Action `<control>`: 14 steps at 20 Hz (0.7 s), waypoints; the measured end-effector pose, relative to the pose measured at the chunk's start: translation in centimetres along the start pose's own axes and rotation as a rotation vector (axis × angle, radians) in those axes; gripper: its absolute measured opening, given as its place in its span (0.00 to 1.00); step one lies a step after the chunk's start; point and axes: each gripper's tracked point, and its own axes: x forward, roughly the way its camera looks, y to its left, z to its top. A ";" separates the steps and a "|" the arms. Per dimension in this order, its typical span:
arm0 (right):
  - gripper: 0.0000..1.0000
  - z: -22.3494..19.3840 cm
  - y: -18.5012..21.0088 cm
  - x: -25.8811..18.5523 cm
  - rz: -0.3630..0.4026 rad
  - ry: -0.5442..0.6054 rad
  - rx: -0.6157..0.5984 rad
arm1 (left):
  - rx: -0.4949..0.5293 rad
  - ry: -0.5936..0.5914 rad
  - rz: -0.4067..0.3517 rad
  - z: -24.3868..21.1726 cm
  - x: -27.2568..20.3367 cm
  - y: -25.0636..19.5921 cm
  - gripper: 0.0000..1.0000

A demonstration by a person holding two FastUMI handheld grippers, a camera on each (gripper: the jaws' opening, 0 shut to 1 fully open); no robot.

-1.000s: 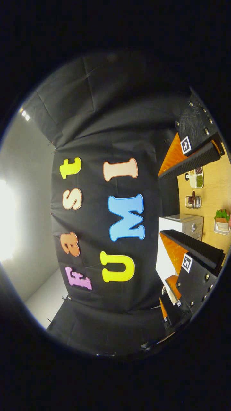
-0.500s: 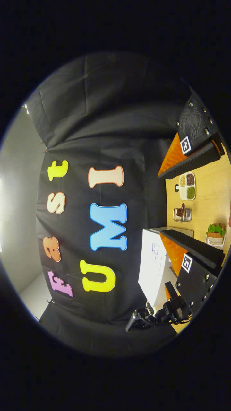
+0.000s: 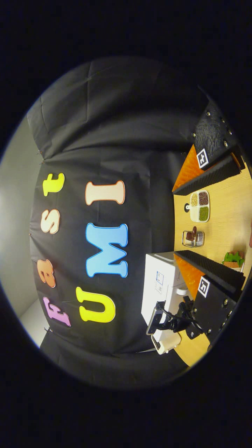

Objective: Open the microwave oven with the left hand, put the food in, and close the microwave oven.

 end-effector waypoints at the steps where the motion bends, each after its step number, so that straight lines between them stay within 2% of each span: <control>1: 0.96 -0.2 -0.1 0.1 -0.004 0.006 -0.011 | -0.004 0.028 0.013 -0.7 0.3 0.2 0.63; 3: 0.96 -0.9 -0.3 0.2 -0.015 0.028 -0.042 | 0.001 0.027 0.027 -0.5 0.6 -0.1 0.34; 4: 0.96 -0.9 -0.1 0.2 -0.014 0.034 -0.049 | 0.009 0.028 0.035 -0.4 0.0 0.0 0.28; 5: 0.96 -0.8 0.1 0.1 -0.008 0.034 -0.050 | 0.009 0.034 0.038 -0.4 0.1 0.0 0.27; 11: 0.96 -0.8 1.1 0.1 0.013 0.030 -0.035 | 0.028 0.052 -0.013 -0.5 0.1 0.0 0.06; 14: 0.96 -0.9 1.1 -0.3 0.013 0.030 -0.024 | 0.035 0.060 -0.043 -0.4 -0.1 0.0 0.06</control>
